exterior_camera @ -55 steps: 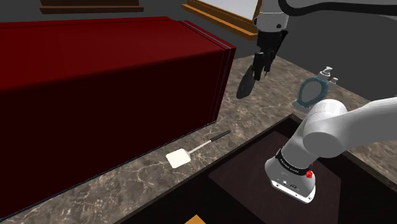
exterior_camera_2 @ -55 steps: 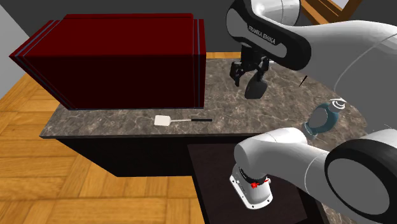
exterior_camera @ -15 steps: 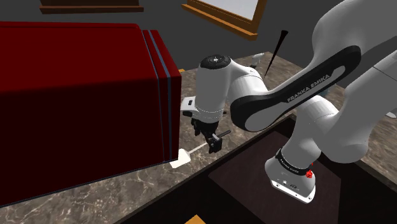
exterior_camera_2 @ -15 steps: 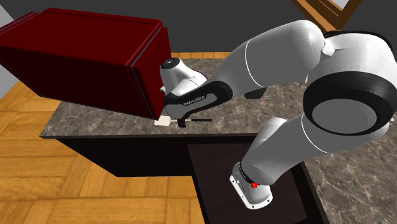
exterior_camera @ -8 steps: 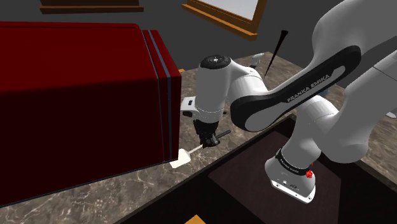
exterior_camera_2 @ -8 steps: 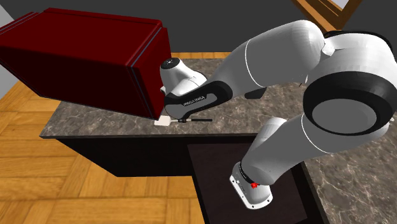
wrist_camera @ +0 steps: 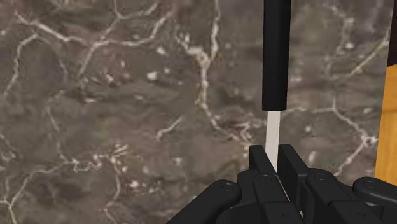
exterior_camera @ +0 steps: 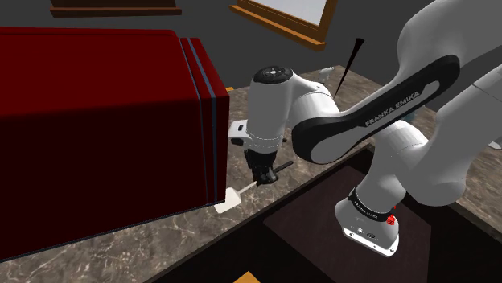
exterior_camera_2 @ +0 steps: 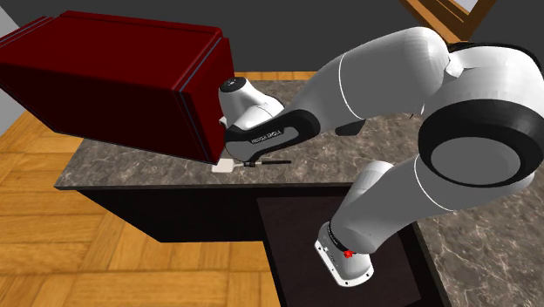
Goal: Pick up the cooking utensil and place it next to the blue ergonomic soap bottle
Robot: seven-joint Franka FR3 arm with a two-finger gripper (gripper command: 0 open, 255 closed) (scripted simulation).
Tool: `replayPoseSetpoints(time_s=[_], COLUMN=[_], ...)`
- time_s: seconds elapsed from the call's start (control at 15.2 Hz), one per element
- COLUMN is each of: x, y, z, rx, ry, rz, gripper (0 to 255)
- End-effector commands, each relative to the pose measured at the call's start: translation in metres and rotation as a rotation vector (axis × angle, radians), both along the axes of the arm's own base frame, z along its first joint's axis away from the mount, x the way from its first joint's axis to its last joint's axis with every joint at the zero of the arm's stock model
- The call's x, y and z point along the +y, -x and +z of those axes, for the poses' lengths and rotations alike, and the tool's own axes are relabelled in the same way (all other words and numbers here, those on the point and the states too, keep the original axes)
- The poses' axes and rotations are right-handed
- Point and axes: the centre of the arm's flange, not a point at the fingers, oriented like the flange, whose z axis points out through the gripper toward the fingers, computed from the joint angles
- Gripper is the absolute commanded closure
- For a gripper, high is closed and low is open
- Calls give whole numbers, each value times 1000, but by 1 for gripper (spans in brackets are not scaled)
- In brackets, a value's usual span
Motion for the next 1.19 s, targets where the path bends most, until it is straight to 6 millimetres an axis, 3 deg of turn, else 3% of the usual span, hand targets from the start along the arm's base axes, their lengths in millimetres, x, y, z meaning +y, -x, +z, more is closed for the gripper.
replayPoseSetpoints(time_s=[0.0,1.12], x=[0,0], y=[1,1], z=[10,99], rx=[0,0], ry=[0,0], rz=[0,0], gripper=[255,255])
